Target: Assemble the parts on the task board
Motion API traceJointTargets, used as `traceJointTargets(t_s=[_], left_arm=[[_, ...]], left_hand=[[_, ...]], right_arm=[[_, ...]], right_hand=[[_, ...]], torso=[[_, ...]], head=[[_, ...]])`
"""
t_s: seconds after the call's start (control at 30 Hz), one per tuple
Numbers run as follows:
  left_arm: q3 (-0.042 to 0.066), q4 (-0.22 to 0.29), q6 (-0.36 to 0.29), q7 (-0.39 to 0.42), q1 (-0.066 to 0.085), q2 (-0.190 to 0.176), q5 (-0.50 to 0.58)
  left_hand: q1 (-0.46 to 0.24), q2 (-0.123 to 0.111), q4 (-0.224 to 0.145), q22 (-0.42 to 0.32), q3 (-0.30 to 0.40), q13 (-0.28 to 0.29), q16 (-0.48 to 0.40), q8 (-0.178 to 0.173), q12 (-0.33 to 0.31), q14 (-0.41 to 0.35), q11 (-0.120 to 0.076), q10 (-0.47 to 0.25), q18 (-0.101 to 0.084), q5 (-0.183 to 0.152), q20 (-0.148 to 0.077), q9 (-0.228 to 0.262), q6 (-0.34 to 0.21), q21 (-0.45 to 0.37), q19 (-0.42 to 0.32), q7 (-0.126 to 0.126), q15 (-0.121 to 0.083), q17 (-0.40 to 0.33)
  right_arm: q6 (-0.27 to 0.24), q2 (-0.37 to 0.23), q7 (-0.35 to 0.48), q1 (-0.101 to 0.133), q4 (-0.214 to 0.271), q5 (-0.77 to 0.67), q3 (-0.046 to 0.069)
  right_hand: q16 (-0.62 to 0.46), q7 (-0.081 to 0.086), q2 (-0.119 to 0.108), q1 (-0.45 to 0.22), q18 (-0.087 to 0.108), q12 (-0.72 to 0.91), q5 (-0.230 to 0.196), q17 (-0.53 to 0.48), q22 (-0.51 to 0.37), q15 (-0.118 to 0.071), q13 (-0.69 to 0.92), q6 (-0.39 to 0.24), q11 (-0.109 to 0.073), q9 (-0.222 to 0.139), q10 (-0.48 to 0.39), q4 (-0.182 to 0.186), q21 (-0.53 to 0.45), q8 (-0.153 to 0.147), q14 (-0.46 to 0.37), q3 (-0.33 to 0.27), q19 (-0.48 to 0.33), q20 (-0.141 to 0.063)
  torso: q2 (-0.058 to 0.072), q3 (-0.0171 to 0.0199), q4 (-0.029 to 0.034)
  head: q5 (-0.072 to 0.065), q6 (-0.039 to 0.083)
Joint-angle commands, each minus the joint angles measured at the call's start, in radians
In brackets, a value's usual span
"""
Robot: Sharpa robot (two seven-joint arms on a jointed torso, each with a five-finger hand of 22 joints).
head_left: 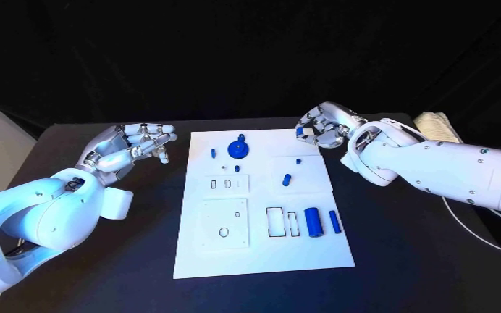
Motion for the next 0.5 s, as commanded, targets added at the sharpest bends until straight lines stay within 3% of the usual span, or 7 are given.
traceJointTargets(t_s=[0.03,0.13,0.2,0.3,0.5], left_arm=[[0.001,-0.003,0.016,0.004,0.001,0.006,-0.003],[0.0,-0.006,0.015,0.001,0.001,0.012,-0.003],[0.0,-0.006,0.016,-0.001,0.001,0.015,-0.004],[0.0,-0.008,0.015,-0.004,0.001,0.02,-0.005],[0.0,-0.009,0.013,-0.009,0.001,0.026,-0.006]], left_hand=[[-0.005,0.001,-0.002,0.001,0.002,0.001,0.005,-0.003,0.003,-0.007,0.0,-0.004,0.006,-0.005,0.0,0.001,-0.008,0.004,-0.005,-0.002,-0.002,-0.001],[-0.005,0.001,-0.002,0.001,0.002,0.001,0.005,-0.003,0.003,-0.007,0.0,-0.004,0.006,-0.005,0.0,0.001,-0.008,0.004,-0.005,-0.002,-0.002,-0.001],[-0.007,0.0,-0.001,0.002,0.002,0.001,0.005,-0.003,0.003,-0.007,0.0,-0.003,0.006,-0.006,0.001,0.002,-0.007,0.005,-0.006,-0.002,-0.001,-0.001],[-0.008,0.001,-0.001,0.002,0.003,0.002,0.006,-0.002,0.004,-0.006,0.0,-0.001,0.006,-0.006,0.001,0.002,-0.006,0.006,-0.006,-0.002,-0.002,-0.002],[-0.014,0.002,-0.002,0.005,0.006,0.007,0.015,0.001,0.019,-0.001,-0.005,0.022,0.007,-0.006,0.0,0.005,-0.003,0.013,-0.008,-0.004,-0.005,-0.001]], right_arm=[[-0.069,0.028,-0.152,0.001,0.057,-0.06,-0.001],[-0.076,0.065,-0.217,-0.004,0.11,-0.101,-0.002],[-0.077,0.089,-0.252,-0.01,0.139,-0.134,-0.004],[-0.075,0.134,-0.302,-0.024,0.171,-0.177,-0.007],[-0.063,0.197,-0.385,-0.053,0.191,-0.239,-0.012]], right_hand=[[0.004,-0.021,0.002,-0.007,-0.007,-0.006,0.008,0.263,0.263,-0.003,0.252,0.014,-0.002,0.045,0.093,-0.001,0.004,0.057,0.104,0.006,0.106,-0.006],[0.004,-0.019,0.003,-0.007,-0.007,-0.01,0.017,0.263,0.263,0.0,0.248,0.007,0.001,0.048,0.09,-0.005,0.004,0.061,0.104,0.014,0.106,-0.004],[0.004,-0.017,0.002,-0.009,-0.007,-0.01,0.02,0.263,0.263,0.0,0.248,0.005,0.002,0.048,0.09,-0.005,0.004,0.063,0.104,0.016,0.106,-0.003],[0.004,-0.016,0.0,-0.013,-0.007,-0.01,0.021,0.263,0.263,0.001,0.248,0.003,0.002,0.049,0.09,-0.005,0.004,0.065,0.104,0.016,0.106,-0.003],[0.004,-0.016,-0.017,-0.037,-0.007,-0.007,0.014,0.263,0.263,0.003,0.251,0.0,0.003,0.054,0.093,0.0,0.004,0.076,0.104,0.013,0.106,0.0]], torso=[[-0.003,0.0016,-0.0021],[-0.005,0.0014,-0.0012],[-0.007,0.0011,0.0012],[-0.009,0.0,-0.0007],[-0.012,-0.0017,-0.001]], head=[[0.003,0.0],[-0.002,0.003],[-0.002,0.0],[-0.002,-0.001],[0.002,-0.01]])
